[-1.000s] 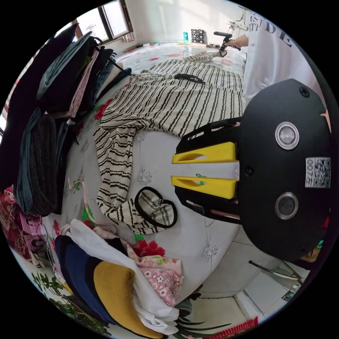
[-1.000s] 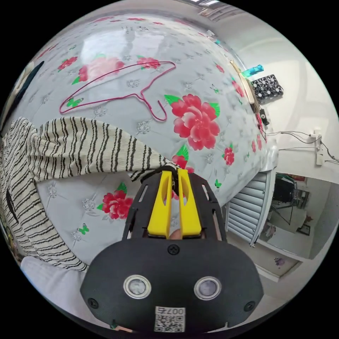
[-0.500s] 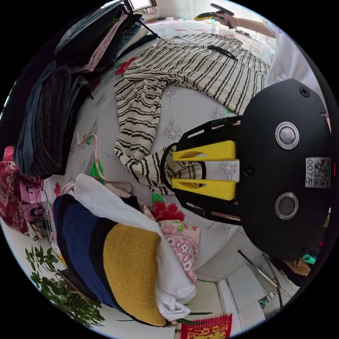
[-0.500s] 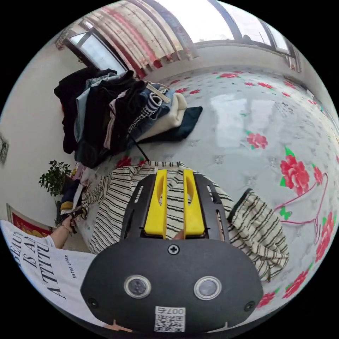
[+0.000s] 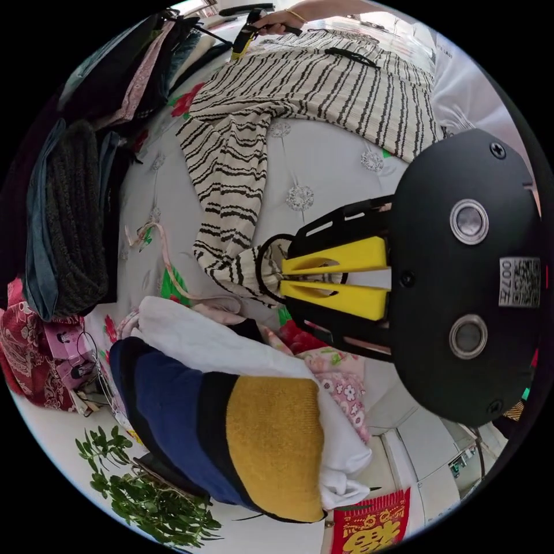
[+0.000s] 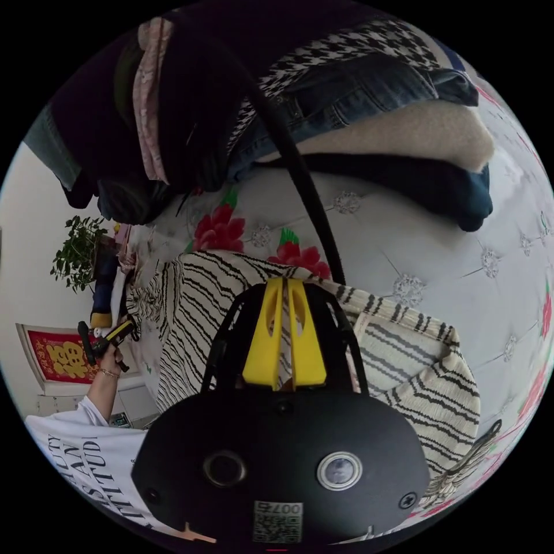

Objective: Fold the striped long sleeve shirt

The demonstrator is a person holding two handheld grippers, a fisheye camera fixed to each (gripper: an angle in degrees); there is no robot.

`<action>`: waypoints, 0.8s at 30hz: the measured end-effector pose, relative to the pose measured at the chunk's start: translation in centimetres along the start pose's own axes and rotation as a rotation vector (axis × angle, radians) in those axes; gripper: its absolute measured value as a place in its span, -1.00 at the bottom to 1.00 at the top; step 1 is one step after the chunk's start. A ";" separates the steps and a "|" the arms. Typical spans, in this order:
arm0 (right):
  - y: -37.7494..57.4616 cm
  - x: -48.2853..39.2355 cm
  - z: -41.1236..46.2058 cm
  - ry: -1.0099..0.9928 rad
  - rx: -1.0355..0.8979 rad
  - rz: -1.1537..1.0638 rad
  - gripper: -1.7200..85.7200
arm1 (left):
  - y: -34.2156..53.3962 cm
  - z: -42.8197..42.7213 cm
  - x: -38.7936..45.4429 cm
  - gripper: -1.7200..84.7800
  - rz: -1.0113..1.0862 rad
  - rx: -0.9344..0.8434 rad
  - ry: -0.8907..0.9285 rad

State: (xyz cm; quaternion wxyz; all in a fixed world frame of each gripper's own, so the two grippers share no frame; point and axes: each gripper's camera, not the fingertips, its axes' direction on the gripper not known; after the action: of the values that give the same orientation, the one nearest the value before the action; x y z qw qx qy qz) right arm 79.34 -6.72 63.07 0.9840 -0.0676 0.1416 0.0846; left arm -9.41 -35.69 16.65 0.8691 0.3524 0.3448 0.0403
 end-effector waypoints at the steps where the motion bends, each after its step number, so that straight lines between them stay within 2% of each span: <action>1: 0.0 0.2 -0.4 -0.013 0.004 -0.006 -0.96 | 0.3 -1.6 -1.0 -0.97 -0.016 0.054 0.044; 7: 0.5 2.8 -2.5 -0.022 0.040 0.041 -0.96 | 2.1 -9.5 -7.9 -0.98 -0.155 0.325 0.185; 11: 1.6 4.2 -2.9 -0.072 0.069 0.114 -0.95 | 3.0 -12.0 -12.5 -0.98 -0.274 0.430 0.262; 14: 3.4 2.9 -3.9 -0.075 0.111 0.081 -0.94 | 3.2 -13.6 -14.8 -0.98 -0.317 0.490 0.332; 17: 6.3 1.2 -5.0 -0.088 0.152 0.026 -0.94 | 2.8 -15.1 -13.7 -0.98 -0.245 0.534 0.402; 20: 10.2 -0.5 -6.2 -0.119 0.176 -0.032 -0.93 | 2.4 -17.3 -9.0 -0.97 -0.081 0.564 0.511; 24: 16.6 -1.6 -8.5 -0.160 0.216 -0.065 -0.89 | 5.3 -21.6 2.6 -0.95 0.334 0.585 0.792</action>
State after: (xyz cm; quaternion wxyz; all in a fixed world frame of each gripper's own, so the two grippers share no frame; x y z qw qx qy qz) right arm 72.51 7.89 53.60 0.9959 0.0409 0.0686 0.0423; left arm -20.12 -18.31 7.46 0.5191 0.5885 0.5830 0.2104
